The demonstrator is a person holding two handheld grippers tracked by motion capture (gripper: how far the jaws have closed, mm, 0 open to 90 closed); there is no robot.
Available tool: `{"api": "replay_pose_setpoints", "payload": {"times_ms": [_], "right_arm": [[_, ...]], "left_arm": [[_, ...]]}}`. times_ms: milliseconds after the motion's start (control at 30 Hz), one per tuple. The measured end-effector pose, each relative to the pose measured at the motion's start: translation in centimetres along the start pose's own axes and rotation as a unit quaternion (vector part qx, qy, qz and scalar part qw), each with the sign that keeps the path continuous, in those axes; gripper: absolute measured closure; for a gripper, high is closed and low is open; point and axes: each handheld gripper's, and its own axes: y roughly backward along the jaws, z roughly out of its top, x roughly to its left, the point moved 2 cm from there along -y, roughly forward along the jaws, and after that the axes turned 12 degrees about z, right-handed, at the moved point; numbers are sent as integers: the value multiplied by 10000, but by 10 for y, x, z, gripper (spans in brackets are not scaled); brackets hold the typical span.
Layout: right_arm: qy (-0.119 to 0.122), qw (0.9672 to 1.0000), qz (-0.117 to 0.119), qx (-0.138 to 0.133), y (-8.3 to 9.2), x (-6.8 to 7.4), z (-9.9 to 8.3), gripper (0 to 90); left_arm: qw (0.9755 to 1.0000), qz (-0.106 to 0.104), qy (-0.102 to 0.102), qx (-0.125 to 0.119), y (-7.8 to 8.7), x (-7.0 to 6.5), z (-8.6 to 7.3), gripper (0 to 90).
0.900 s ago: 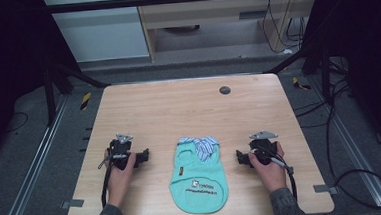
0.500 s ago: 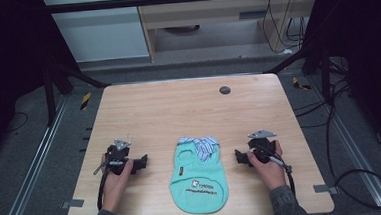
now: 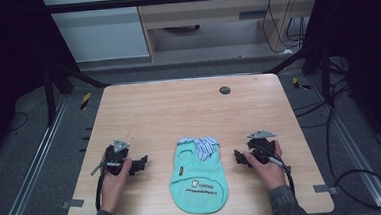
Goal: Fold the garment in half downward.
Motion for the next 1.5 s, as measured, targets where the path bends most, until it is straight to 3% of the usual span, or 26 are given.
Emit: {"api": "replay_pose_setpoints", "payload": {"times_ms": [133, 400, 600, 700, 800, 933, 1000, 1100, 1233, 1333, 1500], "right_arm": [[43, 10000, 31, -21, 1, 1, -1, 24], [96, 9999, 75, -68, 3, 4, -2, 70], [294, 9992, 268, -8, 5, 10, 2, 222], [384, 9985, 386, 91, 7, 15, 7, 274], [446, 9978, 440, 236, 8, 20, 15, 341], [568, 9957, 612, 406, 5, 27, 28, 433], [593, 9952, 655, 415, 3, 28, 35, 486], [588, 9946, 773, 363, -1, 30, 45, 567], [618, 9932, 926, 346, -8, 32, 57, 671], [584, 9923, 1045, 306, -14, 34, 64, 725], [578, 9918, 1088, 347, -27, 39, 72, 728]], "left_arm": [[9999, -96, -14, -73, 0, -7, 2, 39], [9987, -423, -256, -100, 5, -27, 13, 42], [9954, -636, -714, -26, -1, -47, 30, 42], [9927, -683, -977, 168, -4, -52, 40, 51], [9906, -739, -1111, 309, -6, -57, 52, 78], [9887, -1094, -966, 355, -10, -66, 70, 121], [9879, -1156, -958, 388, -12, -72, 79, 163], [9857, -1151, -1185, 337, -15, -82, 93, 240], [9850, -1155, -1246, 295, -22, -91, 107, 353], [9838, -1175, -1295, 403, -29, -97, 112, 412], [9862, -1062, -1222, 348, -38, -102, 117, 455]]}}
